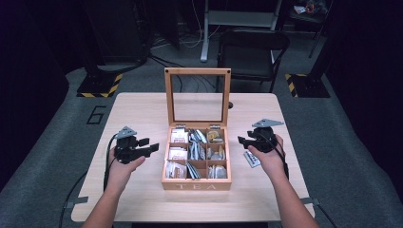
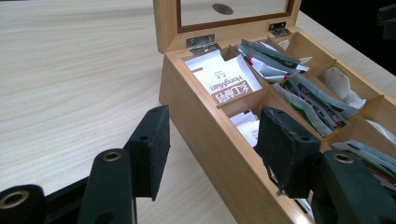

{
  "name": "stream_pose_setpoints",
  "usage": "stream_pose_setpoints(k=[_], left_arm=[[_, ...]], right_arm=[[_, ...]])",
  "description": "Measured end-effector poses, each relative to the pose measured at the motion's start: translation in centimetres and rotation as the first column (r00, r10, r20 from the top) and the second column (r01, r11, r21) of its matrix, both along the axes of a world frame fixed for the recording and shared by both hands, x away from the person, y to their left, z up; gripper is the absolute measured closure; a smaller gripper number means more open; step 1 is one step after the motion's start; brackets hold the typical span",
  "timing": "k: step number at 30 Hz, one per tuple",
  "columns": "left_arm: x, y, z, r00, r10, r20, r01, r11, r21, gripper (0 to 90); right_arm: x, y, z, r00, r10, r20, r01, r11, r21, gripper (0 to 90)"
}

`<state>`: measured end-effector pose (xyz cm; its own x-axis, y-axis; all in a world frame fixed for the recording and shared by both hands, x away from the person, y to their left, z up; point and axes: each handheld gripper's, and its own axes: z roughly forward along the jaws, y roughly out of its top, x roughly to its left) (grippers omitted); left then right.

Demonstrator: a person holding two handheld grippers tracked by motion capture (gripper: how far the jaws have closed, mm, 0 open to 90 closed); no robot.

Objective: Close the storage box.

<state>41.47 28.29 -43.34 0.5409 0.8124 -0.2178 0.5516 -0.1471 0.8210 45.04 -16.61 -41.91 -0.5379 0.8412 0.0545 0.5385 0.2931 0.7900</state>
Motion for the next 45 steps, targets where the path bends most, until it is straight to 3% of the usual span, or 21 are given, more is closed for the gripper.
stream_pose_setpoints(k=[11,20,45], left_arm=[[0.0,0.1,0.0,1.0,0.002,-0.001,-0.002,1.0,-0.001,44.2],[0.0,0.1,0.0,1.0,-0.001,-0.006,0.002,1.0,0.001,44.3],[0.1,0.1,0.0,1.0,-0.005,-0.004,0.005,1.0,0.003,44.4]], right_arm=[[1.6,2.1,1.3,0.9983,0.046,0.035,-0.046,0.9989,-0.005,47.8],[3.4,3.1,1.4,0.9969,0.076,0.018,-0.076,0.9971,0.004,48.1],[8.3,4.6,1.6,0.9989,0.044,0.017,-0.044,0.999,-0.001,48.3]])
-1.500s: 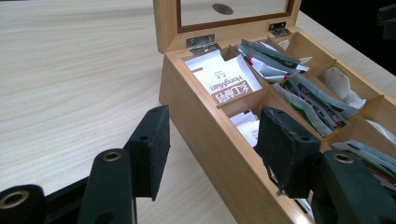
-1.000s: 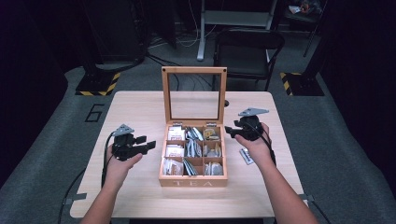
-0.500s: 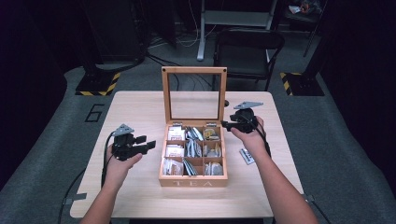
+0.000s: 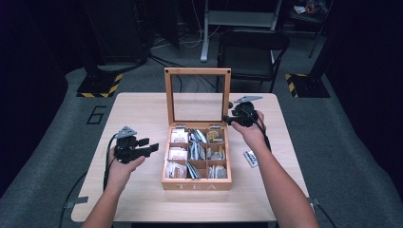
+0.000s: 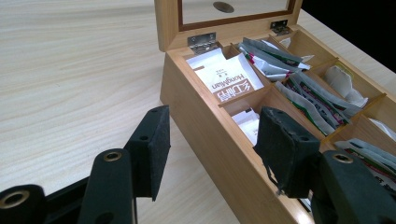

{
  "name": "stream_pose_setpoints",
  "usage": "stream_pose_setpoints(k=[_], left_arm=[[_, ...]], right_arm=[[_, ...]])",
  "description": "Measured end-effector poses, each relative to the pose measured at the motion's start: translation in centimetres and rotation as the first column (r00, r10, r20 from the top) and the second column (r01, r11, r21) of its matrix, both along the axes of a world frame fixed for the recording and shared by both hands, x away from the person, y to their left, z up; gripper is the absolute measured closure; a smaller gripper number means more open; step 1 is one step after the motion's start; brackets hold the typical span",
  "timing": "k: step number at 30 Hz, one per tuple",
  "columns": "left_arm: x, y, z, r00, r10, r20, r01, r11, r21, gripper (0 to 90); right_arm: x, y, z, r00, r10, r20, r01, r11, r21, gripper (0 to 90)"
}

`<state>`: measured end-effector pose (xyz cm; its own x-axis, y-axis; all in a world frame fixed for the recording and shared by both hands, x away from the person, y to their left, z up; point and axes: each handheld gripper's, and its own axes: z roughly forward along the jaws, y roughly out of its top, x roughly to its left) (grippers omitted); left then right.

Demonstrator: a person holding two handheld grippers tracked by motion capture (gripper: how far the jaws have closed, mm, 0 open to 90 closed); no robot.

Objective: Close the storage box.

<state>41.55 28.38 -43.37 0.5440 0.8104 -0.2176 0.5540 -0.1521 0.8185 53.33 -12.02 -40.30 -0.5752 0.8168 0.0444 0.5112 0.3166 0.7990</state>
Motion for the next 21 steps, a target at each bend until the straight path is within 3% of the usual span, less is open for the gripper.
stream_pose_setpoints(k=[2,17,21], left_arm=[[0.0,0.0,0.0,1.0,-0.002,0.0,0.002,1.0,0.0,44.4],[0.1,-0.1,-0.2,1.0,-0.005,-0.007,0.005,1.0,-0.002,44.5],[0.1,0.0,-0.3,1.0,-0.002,-0.009,0.002,1.0,-0.005,44.4]], right_arm=[[0.4,0.0,-0.2,0.9999,-0.007,-0.01,0.007,0.9998,0.018,48.3],[2.7,0.4,-1.3,0.9998,-0.005,-0.018,0.005,0.9999,0.009,49.9],[2.9,0.7,-1.5,0.9997,0.007,-0.022,-0.006,0.999,0.043,51.7]])
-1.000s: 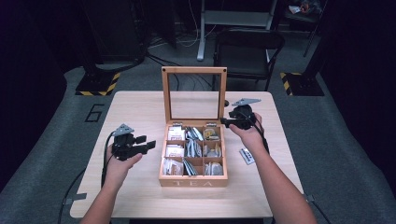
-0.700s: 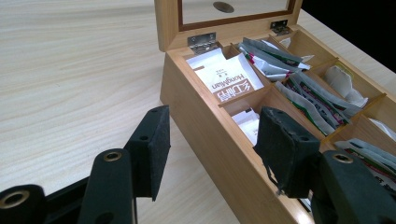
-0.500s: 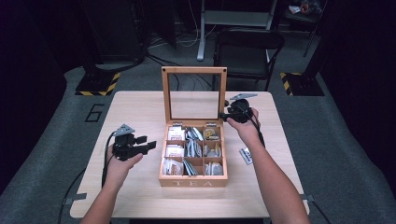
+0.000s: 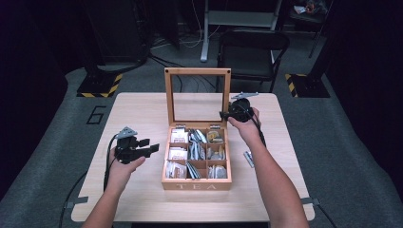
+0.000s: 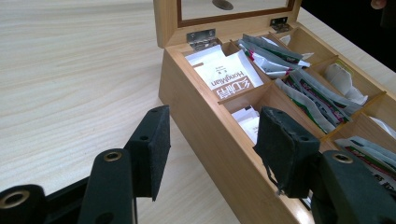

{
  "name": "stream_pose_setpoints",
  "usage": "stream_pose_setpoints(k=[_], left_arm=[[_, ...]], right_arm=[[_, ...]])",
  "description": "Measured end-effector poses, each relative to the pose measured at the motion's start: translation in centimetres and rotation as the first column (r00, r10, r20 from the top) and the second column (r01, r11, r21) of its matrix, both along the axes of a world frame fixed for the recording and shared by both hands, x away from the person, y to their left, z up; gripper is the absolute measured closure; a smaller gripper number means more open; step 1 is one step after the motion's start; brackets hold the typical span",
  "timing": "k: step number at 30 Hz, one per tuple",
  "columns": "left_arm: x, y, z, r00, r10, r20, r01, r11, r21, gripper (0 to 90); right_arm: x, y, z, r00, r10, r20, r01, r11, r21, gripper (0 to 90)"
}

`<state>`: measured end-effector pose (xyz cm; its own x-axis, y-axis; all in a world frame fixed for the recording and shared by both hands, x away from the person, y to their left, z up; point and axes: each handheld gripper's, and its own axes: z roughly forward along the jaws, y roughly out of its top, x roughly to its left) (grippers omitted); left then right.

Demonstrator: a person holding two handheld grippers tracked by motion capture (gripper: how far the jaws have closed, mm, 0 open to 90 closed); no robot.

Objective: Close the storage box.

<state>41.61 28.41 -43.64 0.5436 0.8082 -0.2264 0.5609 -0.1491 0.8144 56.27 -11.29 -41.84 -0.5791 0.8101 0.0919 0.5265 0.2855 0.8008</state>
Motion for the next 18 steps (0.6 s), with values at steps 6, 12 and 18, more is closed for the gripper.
stream_pose_setpoints(k=[6,12,18], left_arm=[[0.02,0.08,-0.04,1.0,0.002,-0.001,-0.002,1.0,0.0,44.5],[0.09,-0.04,-0.15,1.0,0.006,0.001,-0.006,1.0,0.001,44.4],[0.04,-0.21,0.07,0.9999,0.004,-0.01,-0.004,0.9999,-0.01,44.5]], right_arm=[[0.07,0.31,0.03,0.9997,0.018,0.017,-0.018,0.9998,-0.003,52.6],[-0.07,0.14,0.3,0.9999,0.016,0.004,-0.016,0.9999,0.005,55.5],[-0.23,-0.15,0.47,0.9999,0.015,0.007,-0.015,0.9999,0.004,62.9]])
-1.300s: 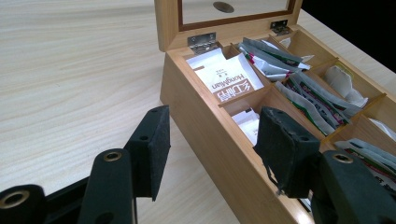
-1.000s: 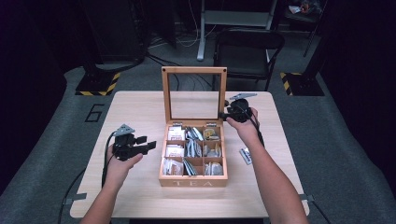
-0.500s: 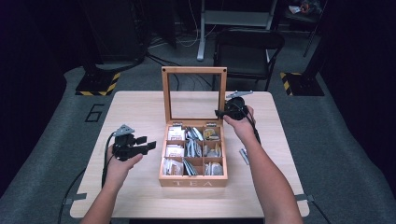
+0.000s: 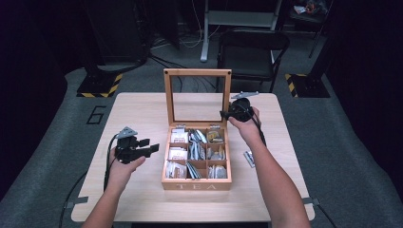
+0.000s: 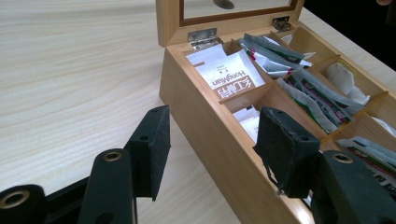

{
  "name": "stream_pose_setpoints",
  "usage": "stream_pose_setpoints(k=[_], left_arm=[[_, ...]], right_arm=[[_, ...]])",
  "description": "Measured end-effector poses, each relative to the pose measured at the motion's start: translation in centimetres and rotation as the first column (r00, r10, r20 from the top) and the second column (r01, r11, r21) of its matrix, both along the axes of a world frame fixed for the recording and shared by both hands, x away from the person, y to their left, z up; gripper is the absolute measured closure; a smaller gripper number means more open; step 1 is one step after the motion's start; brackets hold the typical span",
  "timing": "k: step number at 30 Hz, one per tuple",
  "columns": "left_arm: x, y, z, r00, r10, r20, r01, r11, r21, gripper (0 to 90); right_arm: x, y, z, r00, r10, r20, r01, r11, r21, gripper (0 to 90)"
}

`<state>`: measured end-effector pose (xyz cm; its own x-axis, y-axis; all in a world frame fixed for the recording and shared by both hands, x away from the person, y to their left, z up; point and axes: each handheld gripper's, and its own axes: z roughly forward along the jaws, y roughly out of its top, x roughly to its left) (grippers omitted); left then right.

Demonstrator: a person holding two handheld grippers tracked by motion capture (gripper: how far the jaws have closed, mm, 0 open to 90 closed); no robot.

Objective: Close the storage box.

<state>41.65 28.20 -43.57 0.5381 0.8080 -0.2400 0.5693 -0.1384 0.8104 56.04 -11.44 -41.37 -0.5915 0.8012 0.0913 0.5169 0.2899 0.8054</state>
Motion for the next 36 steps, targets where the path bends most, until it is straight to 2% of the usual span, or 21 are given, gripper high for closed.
stream_pose_setpoints(k=[3,6,12,19,22,30,33,36], left_arm=[[0.2,-0.1,0.4,1.0,-0.005,0.005,0.005,0.9999,-0.013,44.5],[0.4,-0.2,0.5,1.0,0.003,0.008,-0.003,1.0,-0.008,44.5],[1.0,-0.5,0.9,1.0,0.0,0.002,0.0,0.9999,-0.015,44.5],[2.5,-1.4,2.1,0.9995,-0.029,0.015,0.029,0.9994,0.021,44.5],[3.2,-1.8,2.8,0.9994,-0.031,0.014,0.03,0.9994,0.016,44.5],[5.0,-2.8,5.3,0.9974,-0.04,0.06,0.04,0.9992,0.001,44.4],[5.6,-3.0,6.3,0.9954,-0.05,0.082,0.047,0.9981,0.039,44.4],[6.0,-3.5,7.0,0.9942,-0.048,0.096,0.043,0.9977,0.053,44.4]], right_arm=[[-0.1,-0.3,0.0,0.9999,0.0,-0.015,0.0,0.9995,0.03,64.7],[-0.2,-0.6,0.1,0.9998,0.012,-0.016,-0.012,0.9991,0.042,65.5],[-0.9,-0.7,0.2,0.9993,0.037,-0.001,-0.037,0.9984,0.043,65.5],[-1.4,-1.0,0.3,0.9971,0.074,0.018,-0.075,0.9968,0.029,64.7],[-1.7,-1.0,0.4,0.9969,0.078,0.011,-0.078,0.9965,0.029,64.3],[-2.1,-1.2,0.2,0.9967,0.077,0.024,-0.078,0.9954,0.056,62.9],[-2.3,-1.2,0.2,0.9956,0.088,0.031,-0.09,0.9945,0.054,62.2],[-2.4,-1.2,0.3,0.9954,0.092,0.026,-0.093,0.9943,0.051,61.1]])
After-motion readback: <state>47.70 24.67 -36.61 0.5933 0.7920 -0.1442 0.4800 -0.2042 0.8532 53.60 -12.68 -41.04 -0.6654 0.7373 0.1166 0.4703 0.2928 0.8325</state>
